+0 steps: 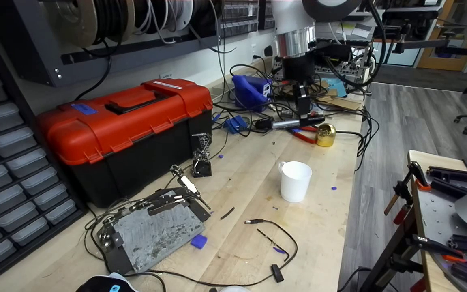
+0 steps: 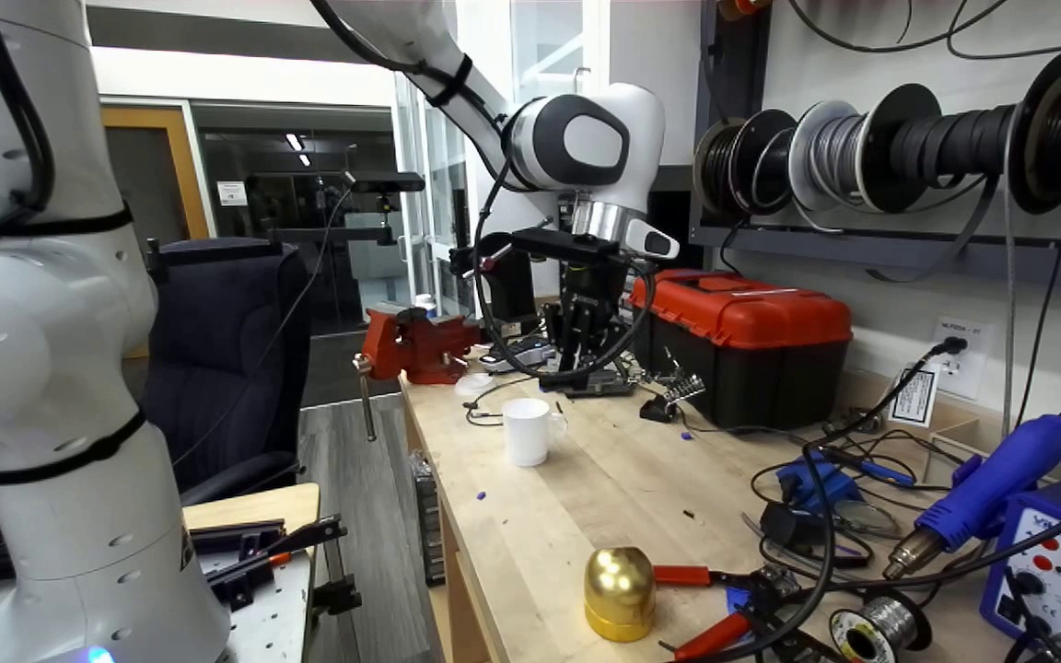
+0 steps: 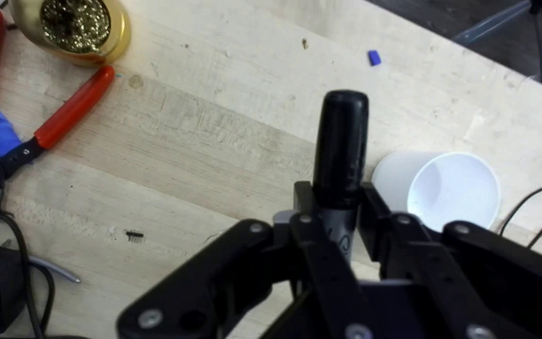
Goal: Put the black marker inside the white mug
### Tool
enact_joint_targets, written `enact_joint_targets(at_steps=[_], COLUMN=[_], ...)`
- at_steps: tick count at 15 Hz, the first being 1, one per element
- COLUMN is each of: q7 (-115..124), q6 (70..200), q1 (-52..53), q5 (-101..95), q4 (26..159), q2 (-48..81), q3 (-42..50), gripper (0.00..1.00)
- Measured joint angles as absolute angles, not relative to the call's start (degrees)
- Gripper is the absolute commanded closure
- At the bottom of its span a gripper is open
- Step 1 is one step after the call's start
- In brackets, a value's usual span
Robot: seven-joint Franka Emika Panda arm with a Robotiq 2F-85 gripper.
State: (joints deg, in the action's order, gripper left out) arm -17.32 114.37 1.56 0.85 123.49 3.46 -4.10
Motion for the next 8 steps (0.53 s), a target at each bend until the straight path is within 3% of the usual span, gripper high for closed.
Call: enact_joint_targets(at_steps=[8], q7=[-27.02], q6=[101.37], q1=[2.68], q5=[2.10], q4=[123.55], q2=[1.13], q3=[-4.33], gripper=[0.94])
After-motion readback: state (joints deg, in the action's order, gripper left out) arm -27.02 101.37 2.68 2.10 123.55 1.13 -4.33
